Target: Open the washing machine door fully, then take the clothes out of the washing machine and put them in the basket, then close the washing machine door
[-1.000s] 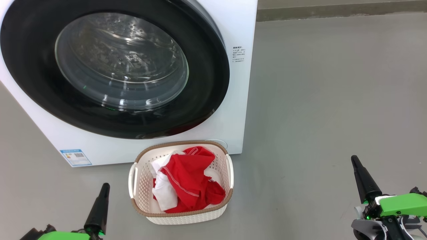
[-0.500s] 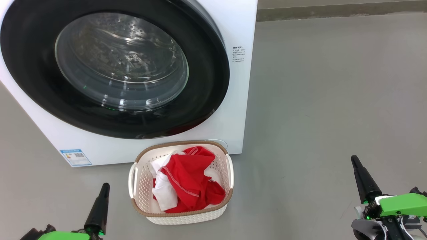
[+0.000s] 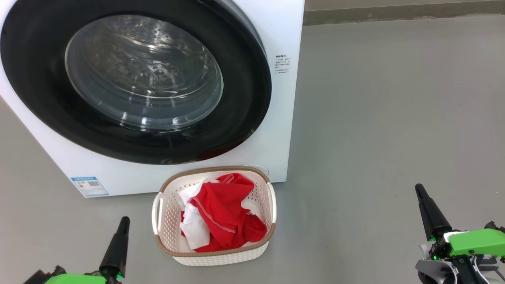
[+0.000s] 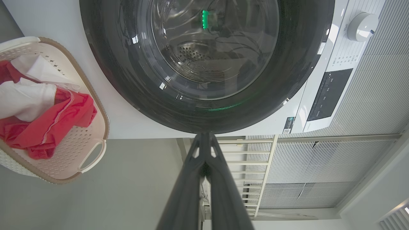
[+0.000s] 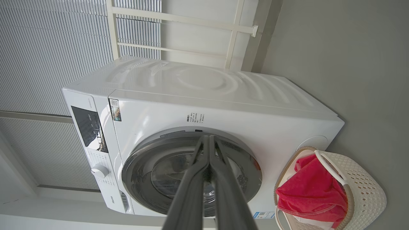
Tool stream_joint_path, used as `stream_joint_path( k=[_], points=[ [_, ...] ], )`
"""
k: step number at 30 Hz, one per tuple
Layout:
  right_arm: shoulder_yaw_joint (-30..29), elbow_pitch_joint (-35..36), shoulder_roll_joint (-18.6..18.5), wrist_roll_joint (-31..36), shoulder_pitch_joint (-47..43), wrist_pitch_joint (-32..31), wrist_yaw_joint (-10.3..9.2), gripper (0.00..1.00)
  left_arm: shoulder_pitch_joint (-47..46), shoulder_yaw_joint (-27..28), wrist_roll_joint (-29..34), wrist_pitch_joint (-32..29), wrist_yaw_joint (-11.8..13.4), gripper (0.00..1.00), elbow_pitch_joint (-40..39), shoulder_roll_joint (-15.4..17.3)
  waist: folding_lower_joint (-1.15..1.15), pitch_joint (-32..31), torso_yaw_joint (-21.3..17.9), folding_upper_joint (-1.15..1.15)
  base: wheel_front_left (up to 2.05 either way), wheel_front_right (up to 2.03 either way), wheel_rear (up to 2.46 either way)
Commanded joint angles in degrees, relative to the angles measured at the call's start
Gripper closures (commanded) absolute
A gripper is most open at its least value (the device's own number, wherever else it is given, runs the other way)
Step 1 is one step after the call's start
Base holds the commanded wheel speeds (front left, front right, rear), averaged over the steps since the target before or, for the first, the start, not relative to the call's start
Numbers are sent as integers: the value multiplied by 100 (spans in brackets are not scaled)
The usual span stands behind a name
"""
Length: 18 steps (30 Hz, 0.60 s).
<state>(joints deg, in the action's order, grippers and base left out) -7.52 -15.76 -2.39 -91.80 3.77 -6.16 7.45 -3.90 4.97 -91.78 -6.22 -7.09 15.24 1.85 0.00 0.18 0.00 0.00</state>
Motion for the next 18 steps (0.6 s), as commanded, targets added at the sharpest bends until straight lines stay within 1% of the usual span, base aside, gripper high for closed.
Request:
stream_joint_path(
  k=[1, 18],
  points=[
    [99, 174, -49, -36, 242, -33, 3, 100, -229, 155, -39, -26, -40, 100, -120, 103, 0, 0, 0, 0, 0, 0, 0],
    [100, 174, -49, -37, 242, -33, 3, 100, -229, 154, -40, -26, -40, 100, -120, 103, 0, 0, 0, 0, 0, 0, 0]
  ],
)
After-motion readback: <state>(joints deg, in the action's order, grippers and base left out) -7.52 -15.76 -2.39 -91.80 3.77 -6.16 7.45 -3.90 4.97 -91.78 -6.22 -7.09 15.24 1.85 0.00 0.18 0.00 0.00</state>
